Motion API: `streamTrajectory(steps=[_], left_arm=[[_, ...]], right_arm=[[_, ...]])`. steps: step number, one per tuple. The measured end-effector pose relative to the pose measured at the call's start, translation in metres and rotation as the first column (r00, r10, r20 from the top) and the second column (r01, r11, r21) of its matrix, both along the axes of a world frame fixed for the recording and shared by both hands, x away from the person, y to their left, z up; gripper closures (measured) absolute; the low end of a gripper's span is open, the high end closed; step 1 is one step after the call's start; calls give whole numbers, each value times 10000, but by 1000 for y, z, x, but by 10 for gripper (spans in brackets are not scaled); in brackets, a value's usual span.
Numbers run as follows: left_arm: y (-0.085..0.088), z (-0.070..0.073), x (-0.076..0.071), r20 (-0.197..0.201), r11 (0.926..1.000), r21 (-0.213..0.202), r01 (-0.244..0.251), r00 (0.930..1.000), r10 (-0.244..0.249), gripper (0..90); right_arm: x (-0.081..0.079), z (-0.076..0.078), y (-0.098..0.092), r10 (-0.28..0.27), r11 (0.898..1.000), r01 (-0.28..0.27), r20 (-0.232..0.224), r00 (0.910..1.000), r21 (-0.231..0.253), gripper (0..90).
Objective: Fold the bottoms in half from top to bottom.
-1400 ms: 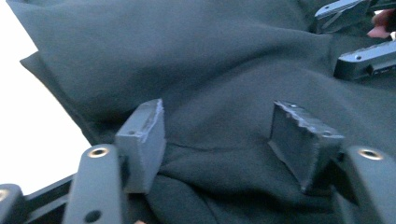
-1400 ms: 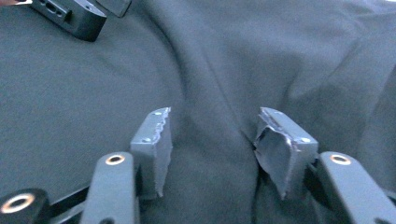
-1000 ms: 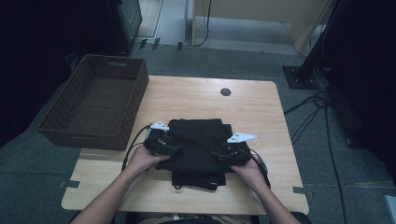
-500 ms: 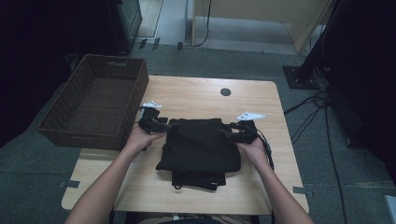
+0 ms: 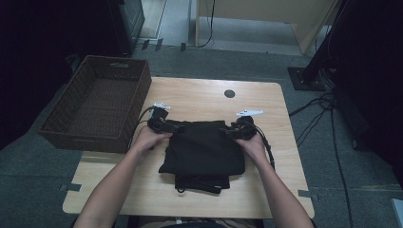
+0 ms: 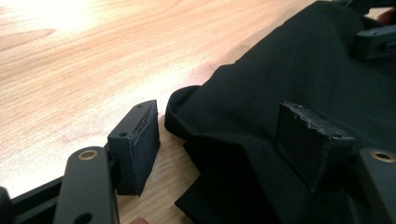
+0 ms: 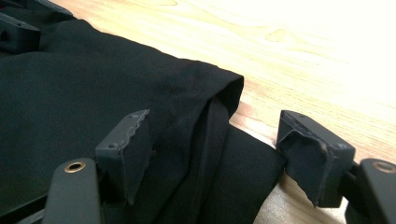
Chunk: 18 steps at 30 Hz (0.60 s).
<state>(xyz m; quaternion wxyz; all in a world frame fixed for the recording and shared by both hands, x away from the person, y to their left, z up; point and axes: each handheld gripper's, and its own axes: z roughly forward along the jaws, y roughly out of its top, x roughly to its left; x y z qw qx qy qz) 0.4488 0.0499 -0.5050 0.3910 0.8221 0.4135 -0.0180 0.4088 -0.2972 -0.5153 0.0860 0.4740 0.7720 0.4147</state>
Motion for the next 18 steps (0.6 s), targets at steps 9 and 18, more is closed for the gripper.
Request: streamTrajectory(steps=[9,18], left_arm=[[-4,24,8,334,9998,-123,177,9993,-173,318],[-21,37,10,655,9982,-165,584,9962,-572,347]], right_arm=[[-17,23,3,-174,9996,179,239,9996,-229,327],[-92,31,23,-260,9992,239,712,9971,306,501]])
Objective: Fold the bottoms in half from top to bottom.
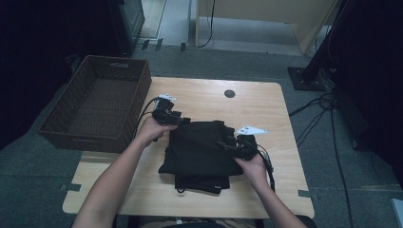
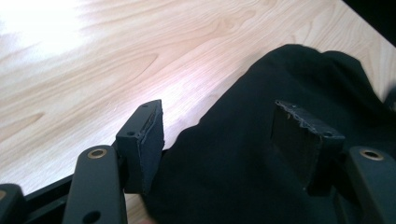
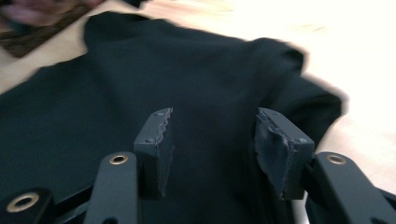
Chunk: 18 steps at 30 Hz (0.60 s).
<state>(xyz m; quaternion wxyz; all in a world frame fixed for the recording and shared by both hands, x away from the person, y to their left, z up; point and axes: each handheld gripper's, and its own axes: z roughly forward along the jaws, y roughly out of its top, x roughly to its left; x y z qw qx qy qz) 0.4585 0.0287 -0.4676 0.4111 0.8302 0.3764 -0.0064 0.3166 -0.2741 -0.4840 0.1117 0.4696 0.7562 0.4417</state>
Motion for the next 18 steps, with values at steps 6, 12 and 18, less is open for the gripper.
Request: streamTrajectory(steps=[6,12,18], left_arm=[[-5,4,4,3,9983,403,426,9991,-427,365],[-16,-14,10,-182,9943,909,563,9983,-549,352],[-18,-34,20,-480,9937,991,532,9977,-487,350]], right_arm=[[-37,-3,24,644,9979,-644,-212,9977,8,550],[-40,-22,41,720,9952,-744,-389,9966,-643,549],[-29,-30,44,715,9895,-694,125,9974,-1264,594]])
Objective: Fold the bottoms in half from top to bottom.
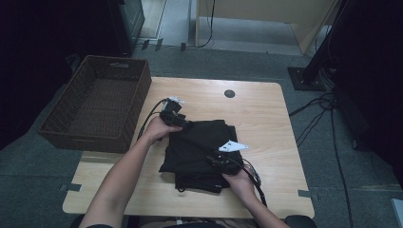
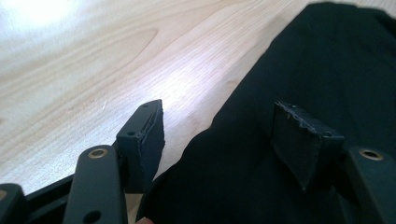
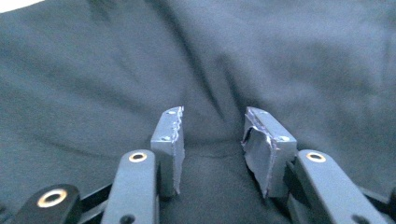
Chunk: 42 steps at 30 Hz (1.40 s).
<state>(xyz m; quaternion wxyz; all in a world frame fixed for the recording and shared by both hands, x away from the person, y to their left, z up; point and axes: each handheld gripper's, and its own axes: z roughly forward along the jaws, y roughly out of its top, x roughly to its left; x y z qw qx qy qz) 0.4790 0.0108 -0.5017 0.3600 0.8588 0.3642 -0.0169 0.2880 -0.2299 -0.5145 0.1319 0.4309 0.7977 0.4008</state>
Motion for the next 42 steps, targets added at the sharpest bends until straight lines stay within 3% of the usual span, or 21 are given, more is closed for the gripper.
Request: streamTrajectory(steps=[4,6,9,11,15,17,19,21,25,28,31,35,42], left_arm=[[4,-3,7,-225,9986,-536,37,9997,-49,348],[2,-1,10,-432,9980,-346,535,9976,-550,336],[0,0,10,-246,9965,-67,832,9962,-833,344],[-1,-1,8,29,9961,-26,886,9961,-885,402],[-2,-4,3,238,9938,-87,1110,9936,-1108,613],[-2,-4,1,109,9928,-109,1197,9928,-1196,700],[-2,-3,-1,64,9894,141,1444,9895,-1445,751],[-4,-1,-3,114,9881,386,1487,9887,-1492,782],[-8,3,-3,-37,9915,511,1193,9928,-1193,825],[-8,10,-1,15,9922,444,1167,9931,-1169,834],[-6,20,2,154,9953,-50,968,9952,-967,839],[-10,37,4,679,9943,-104,1062,9921,-1053,842],[-10,71,2,1596,9882,-838,1285,9806,-1139,848]], right_arm=[[11,-3,2,-18,9998,25,429,9991,-178,608],[18,-4,1,-21,9998,30,533,9986,-181,611],[27,-4,1,-4,9998,15,564,9984,-197,613],[30,-4,1,-50,9999,59,596,9982,-142,613],[32,-5,1,-191,9998,190,658,9976,20,604],[31,-3,-1,-160,9997,152,413,9990,175,581],[30,1,-3,-145,9987,141,67,9999,488,569],[25,9,-6,-143,9961,135,82,9999,871,570],[5,25,1,442,9919,-428,-86,9990,1194,587],[-13,26,14,878,9901,-847,-232,9959,1122,616],[-19,22,23,903,9933,-887,-187,9957,737,639],[-10,16,25,744,9958,-728,-256,9969,563,653],[11,7,30,35,9993,-43,212,9998,379,667]])
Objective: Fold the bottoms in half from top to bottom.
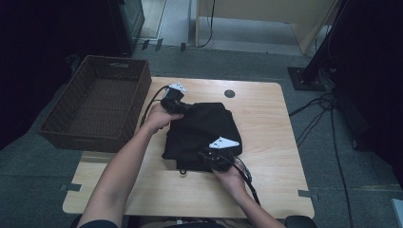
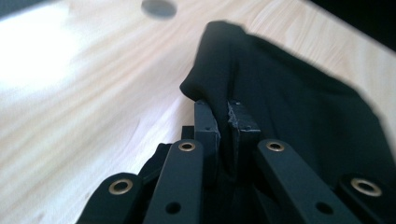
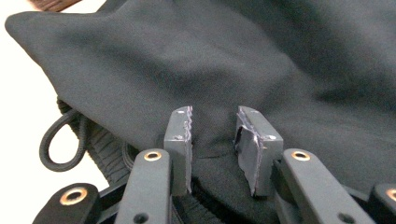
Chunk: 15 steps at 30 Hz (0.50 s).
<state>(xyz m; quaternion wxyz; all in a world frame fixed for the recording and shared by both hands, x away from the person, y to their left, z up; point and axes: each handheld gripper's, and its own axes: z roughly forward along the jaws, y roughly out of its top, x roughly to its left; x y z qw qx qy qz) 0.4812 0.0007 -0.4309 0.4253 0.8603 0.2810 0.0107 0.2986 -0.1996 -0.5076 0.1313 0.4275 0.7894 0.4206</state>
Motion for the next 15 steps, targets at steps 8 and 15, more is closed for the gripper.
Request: streamTrajectory(steps=[8,15], left_arm=[[-1,31,-26,1001,9964,-485,691,9929,-639,851],[4,16,-50,1150,9923,-968,772,9912,-659,852]], right_arm=[[30,-2,11,-689,9975,693,368,9969,-103,667],[54,-8,15,-1439,9894,1453,1080,9837,-59,662]])
